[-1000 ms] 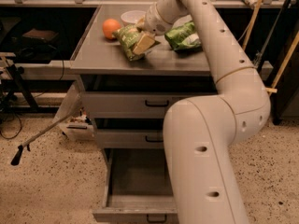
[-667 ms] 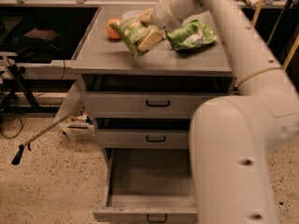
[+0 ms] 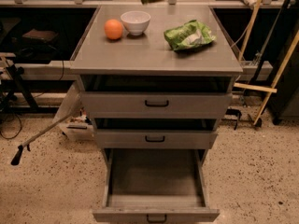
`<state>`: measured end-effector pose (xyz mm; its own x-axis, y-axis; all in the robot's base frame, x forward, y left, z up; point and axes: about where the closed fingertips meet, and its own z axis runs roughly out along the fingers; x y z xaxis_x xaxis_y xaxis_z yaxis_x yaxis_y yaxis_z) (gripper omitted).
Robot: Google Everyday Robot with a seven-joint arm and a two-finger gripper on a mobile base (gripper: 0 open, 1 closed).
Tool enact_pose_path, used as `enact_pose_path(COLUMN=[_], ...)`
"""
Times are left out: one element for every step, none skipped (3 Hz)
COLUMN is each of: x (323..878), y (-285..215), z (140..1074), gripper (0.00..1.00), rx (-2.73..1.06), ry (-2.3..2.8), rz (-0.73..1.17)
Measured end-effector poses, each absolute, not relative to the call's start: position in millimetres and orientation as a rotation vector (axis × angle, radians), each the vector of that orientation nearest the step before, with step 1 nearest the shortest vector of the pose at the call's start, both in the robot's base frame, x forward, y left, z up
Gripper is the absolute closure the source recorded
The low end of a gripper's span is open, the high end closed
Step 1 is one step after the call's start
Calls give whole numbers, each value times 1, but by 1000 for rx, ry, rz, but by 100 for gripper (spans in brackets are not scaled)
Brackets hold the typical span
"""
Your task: Place green jalapeno chip bag into bottom drawer
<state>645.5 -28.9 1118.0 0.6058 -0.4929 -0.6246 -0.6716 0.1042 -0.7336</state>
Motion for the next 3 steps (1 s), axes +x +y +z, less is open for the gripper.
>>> enact_pose_path(x=[598, 598, 583], y=[-17, -17, -14], z=[1168, 1168, 1144], gripper=[100, 100, 100], rx=[-1465, -1465, -1533], ry=[944, 944, 942], rz=[177, 177, 145])
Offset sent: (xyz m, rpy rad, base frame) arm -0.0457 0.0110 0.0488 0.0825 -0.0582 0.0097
